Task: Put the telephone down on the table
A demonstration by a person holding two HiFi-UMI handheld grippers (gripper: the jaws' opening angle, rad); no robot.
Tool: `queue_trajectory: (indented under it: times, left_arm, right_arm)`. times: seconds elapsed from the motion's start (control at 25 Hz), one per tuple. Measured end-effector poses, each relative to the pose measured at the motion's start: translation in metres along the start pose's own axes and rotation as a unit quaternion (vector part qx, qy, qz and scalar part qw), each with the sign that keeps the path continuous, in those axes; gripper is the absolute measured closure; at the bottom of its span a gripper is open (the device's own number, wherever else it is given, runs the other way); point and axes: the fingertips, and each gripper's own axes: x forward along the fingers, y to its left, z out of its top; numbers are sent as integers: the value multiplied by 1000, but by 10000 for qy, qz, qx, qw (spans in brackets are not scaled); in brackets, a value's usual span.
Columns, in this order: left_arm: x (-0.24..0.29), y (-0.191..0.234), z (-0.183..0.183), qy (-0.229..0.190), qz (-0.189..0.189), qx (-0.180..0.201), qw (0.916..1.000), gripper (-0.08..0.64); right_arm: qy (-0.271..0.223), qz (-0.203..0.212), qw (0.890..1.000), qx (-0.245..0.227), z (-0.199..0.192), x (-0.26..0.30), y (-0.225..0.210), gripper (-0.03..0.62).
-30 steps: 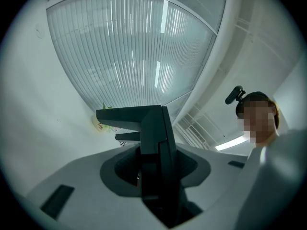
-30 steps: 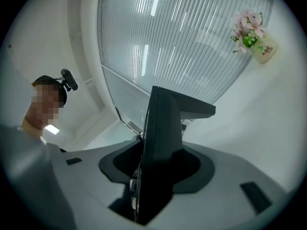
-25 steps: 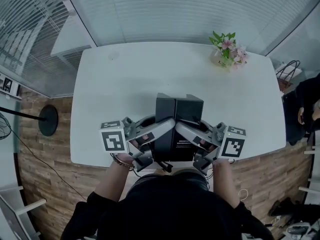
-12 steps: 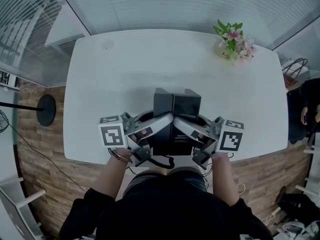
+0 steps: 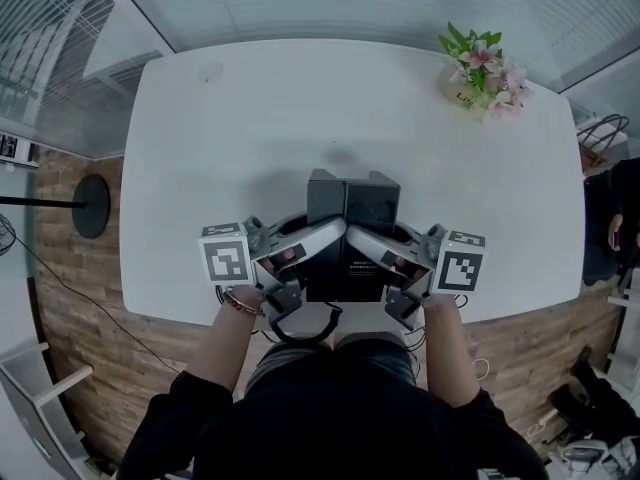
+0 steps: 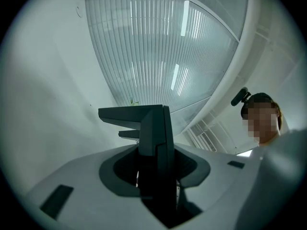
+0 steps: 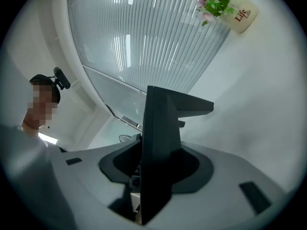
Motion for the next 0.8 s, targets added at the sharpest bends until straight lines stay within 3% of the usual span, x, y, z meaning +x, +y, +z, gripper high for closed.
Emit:
queue_trajectory:
  times: [0.8]
  left_arm:
    - [-4, 36, -3, 20, 310, -339, 9989, 390]
  right_arm:
    - [73, -110, 9991, 405, -9, 8, -33, 402]
